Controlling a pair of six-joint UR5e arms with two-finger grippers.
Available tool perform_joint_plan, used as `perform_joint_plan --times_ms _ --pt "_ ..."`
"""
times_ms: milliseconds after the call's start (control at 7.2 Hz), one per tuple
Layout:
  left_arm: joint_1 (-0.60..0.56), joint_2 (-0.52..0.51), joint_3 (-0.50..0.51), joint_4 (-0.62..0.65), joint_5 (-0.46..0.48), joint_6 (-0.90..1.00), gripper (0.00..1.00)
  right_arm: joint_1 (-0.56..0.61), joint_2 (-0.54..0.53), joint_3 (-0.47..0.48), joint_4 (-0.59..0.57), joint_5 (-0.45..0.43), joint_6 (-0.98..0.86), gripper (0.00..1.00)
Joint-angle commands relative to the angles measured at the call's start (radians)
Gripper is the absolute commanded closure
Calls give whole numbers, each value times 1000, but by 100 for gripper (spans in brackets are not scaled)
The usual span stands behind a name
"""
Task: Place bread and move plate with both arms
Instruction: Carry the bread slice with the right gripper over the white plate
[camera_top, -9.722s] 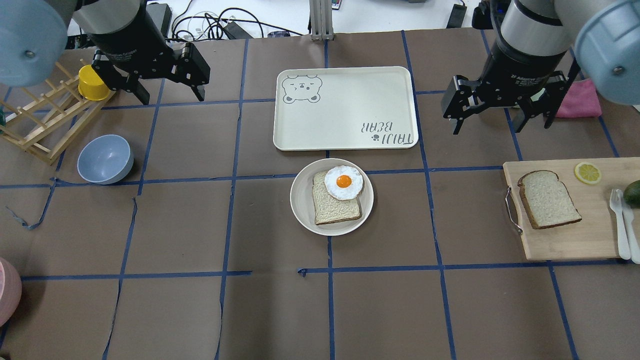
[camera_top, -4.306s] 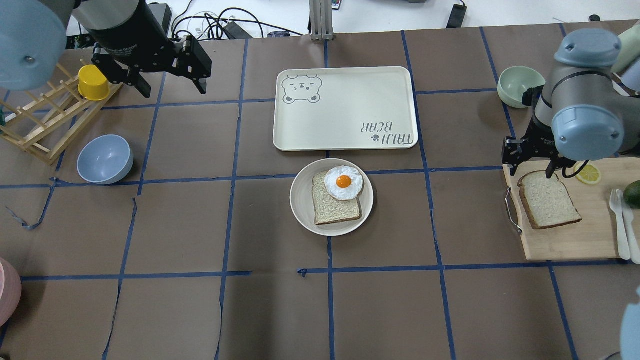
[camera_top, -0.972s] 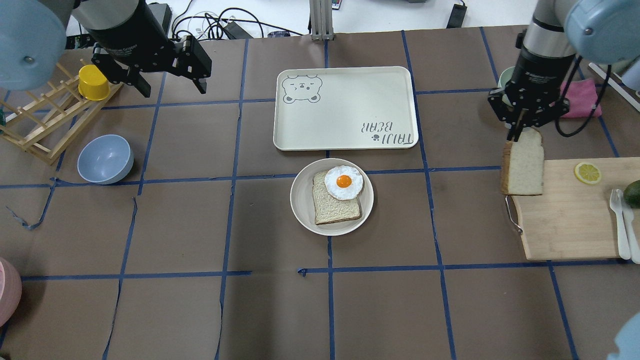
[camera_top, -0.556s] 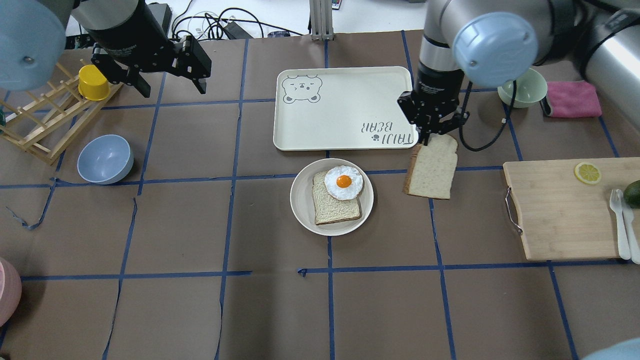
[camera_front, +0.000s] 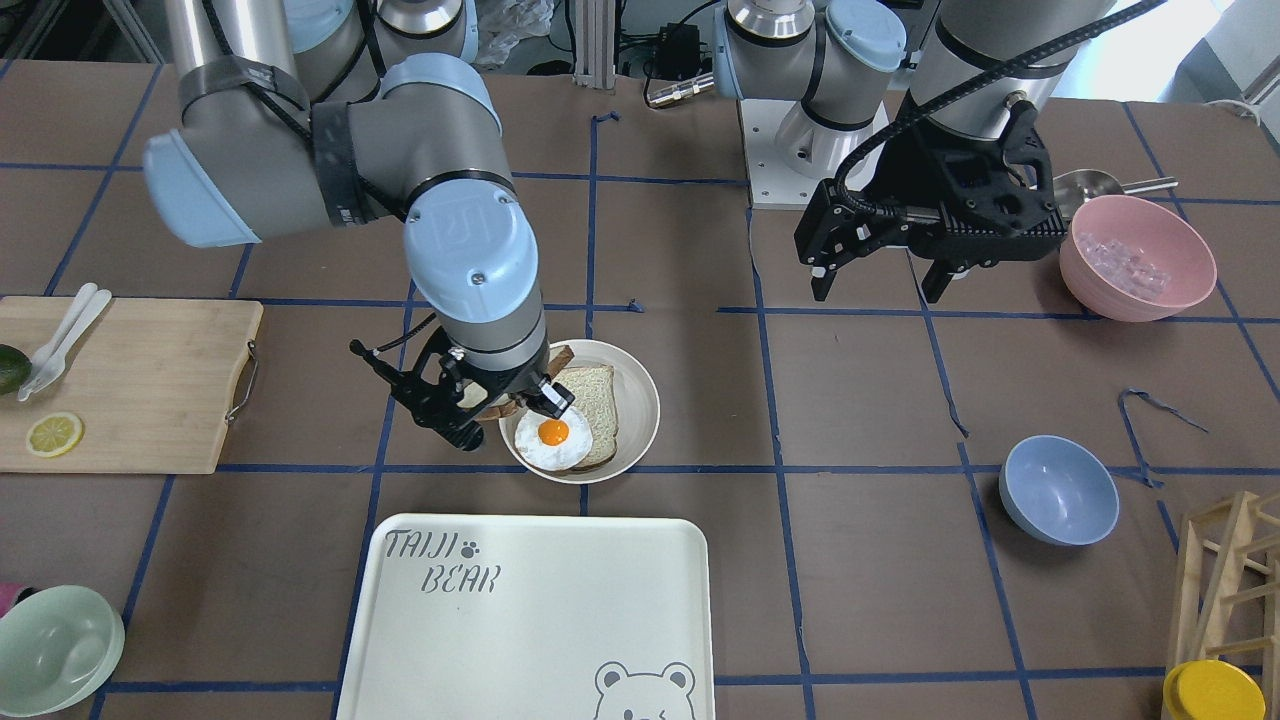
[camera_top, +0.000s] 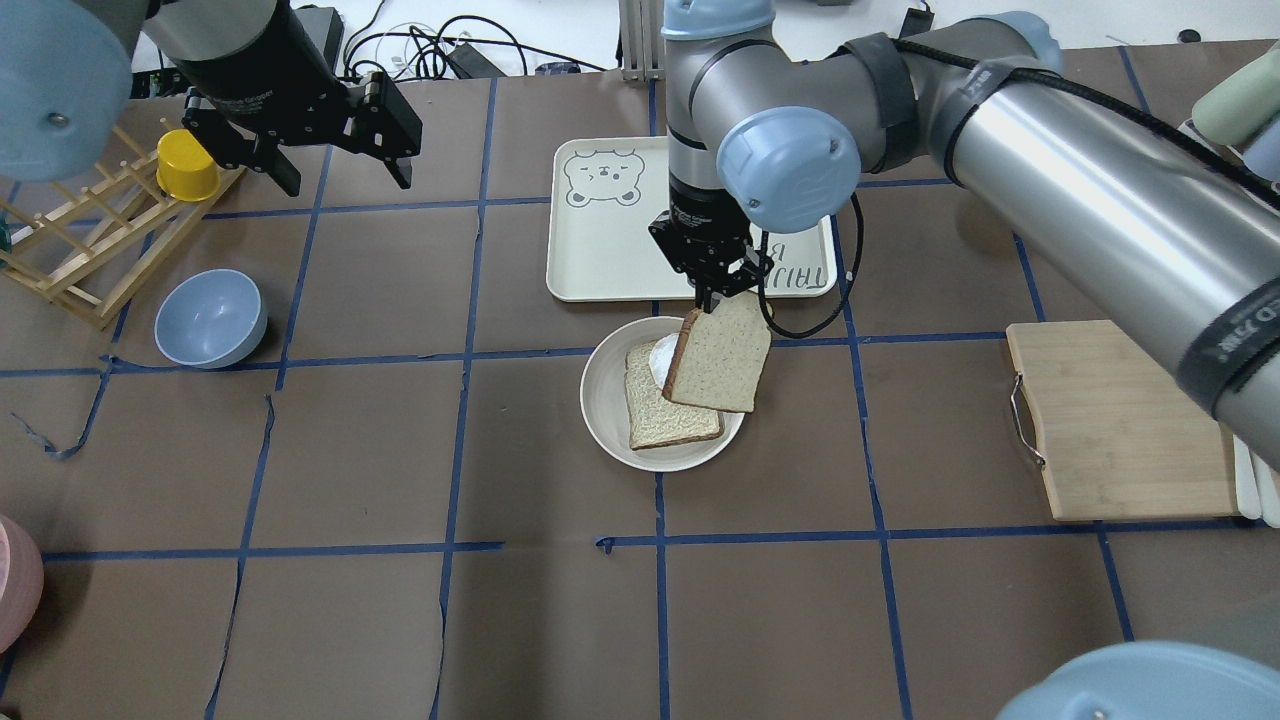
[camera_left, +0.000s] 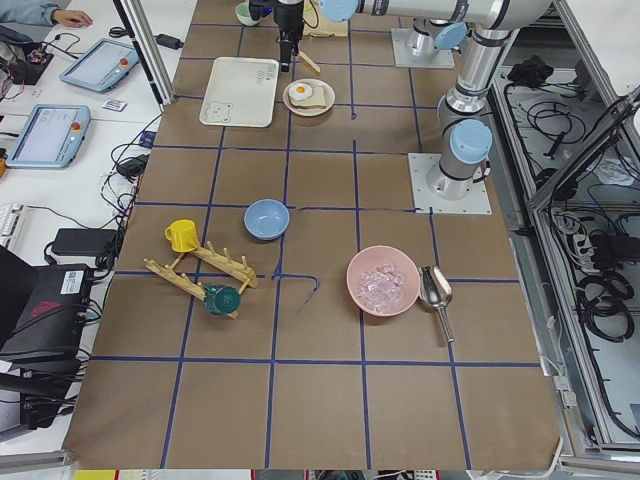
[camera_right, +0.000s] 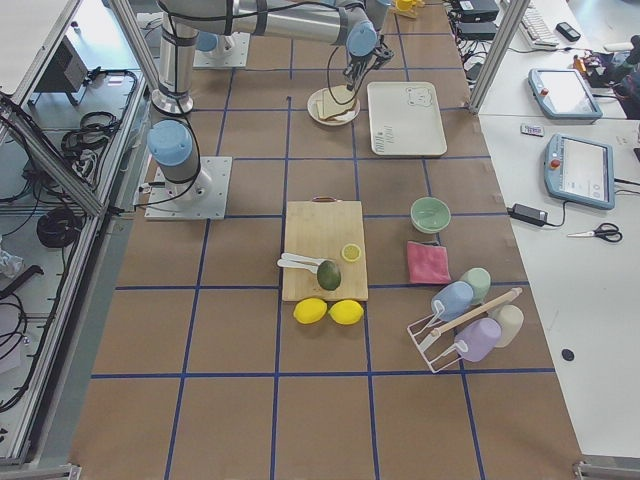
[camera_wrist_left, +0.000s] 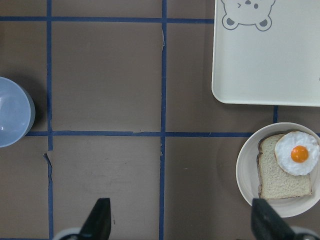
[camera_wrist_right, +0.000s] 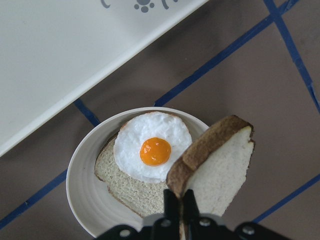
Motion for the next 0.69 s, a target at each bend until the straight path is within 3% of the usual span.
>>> perform_joint_plan --times_ms 0,556 --pt "1 -1 0 0 0 0 0 27 34 -6 -2 4 1 100" --pt "1 1 0 0 0 0 0 46 80 -6 -51 5 15 100"
